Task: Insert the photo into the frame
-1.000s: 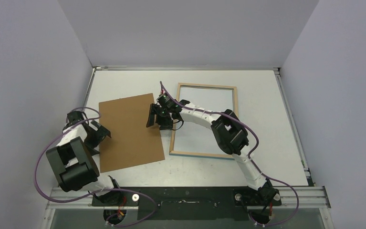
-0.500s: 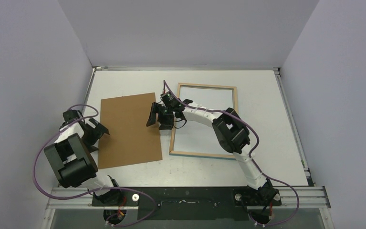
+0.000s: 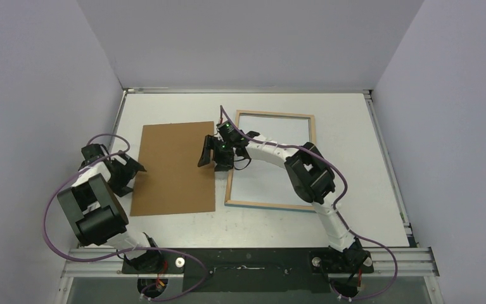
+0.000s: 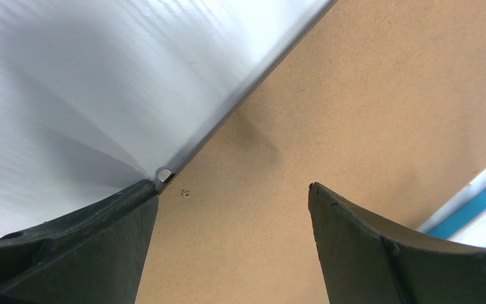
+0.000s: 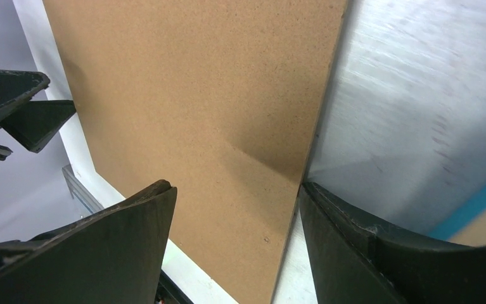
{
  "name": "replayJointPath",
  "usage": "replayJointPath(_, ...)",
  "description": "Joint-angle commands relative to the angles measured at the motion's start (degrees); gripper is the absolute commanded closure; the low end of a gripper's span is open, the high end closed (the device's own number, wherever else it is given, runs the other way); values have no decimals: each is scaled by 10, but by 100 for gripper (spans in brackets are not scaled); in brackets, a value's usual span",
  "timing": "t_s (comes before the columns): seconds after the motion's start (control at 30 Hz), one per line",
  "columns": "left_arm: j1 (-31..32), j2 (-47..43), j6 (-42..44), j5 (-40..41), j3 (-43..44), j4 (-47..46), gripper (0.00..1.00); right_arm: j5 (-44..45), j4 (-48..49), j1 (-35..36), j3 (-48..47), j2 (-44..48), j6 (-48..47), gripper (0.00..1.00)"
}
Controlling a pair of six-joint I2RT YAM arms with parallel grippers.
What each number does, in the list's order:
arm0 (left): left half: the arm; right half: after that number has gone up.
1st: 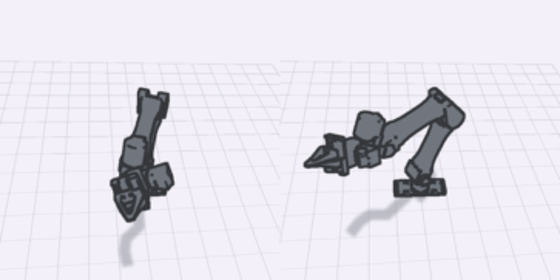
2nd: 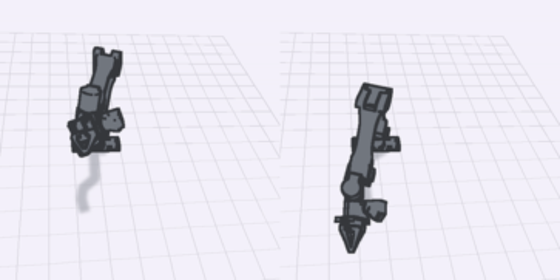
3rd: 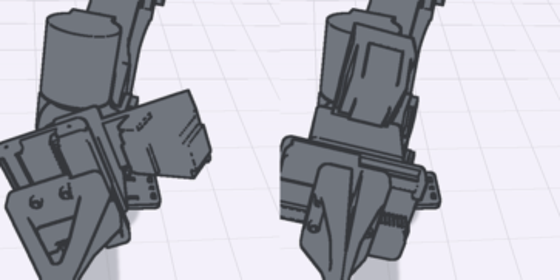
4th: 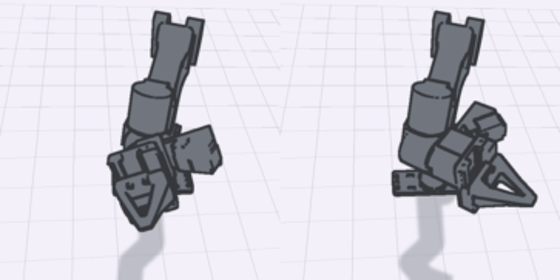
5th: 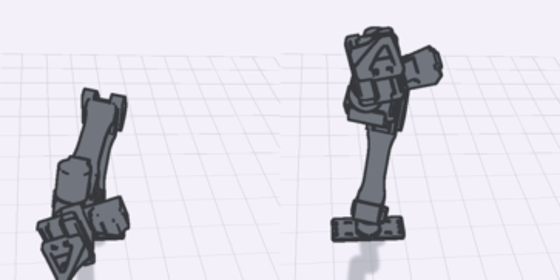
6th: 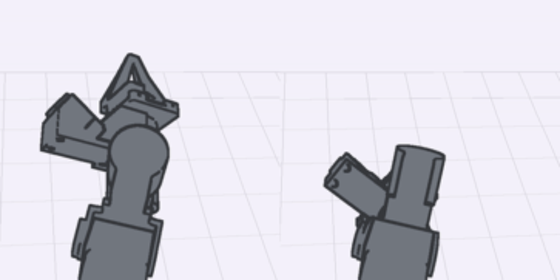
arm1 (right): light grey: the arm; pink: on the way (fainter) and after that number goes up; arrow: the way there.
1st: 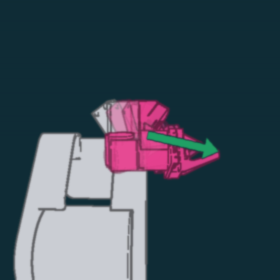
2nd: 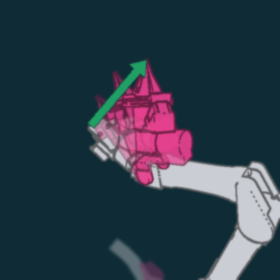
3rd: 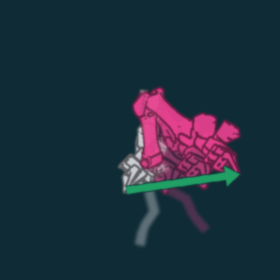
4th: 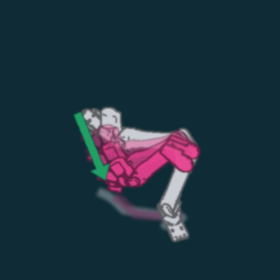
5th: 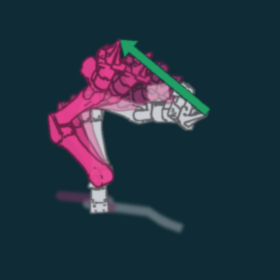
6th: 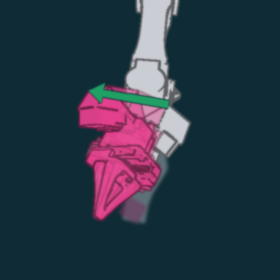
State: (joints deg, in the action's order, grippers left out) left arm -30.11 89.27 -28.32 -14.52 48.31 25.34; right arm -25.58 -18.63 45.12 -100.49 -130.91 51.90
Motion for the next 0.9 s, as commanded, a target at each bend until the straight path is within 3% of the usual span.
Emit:
replayJointPath(0.0,22,11,-41,-124,-20,-3,15,-15,47,7,28,92,11,30)
replayJointPath(0.3,38,11,-62,-156,-25,-24,16,1,12,0,36,129,-16,35)
replayJointPath(0.7,132,-22,-118,-162,-98,-76,18,60,16,-27,116,183,-16,36)
replayJointPath(0.87,143,-24,-124,-164,-109,-79,18,78,-8,-38,134,184,-12,36)
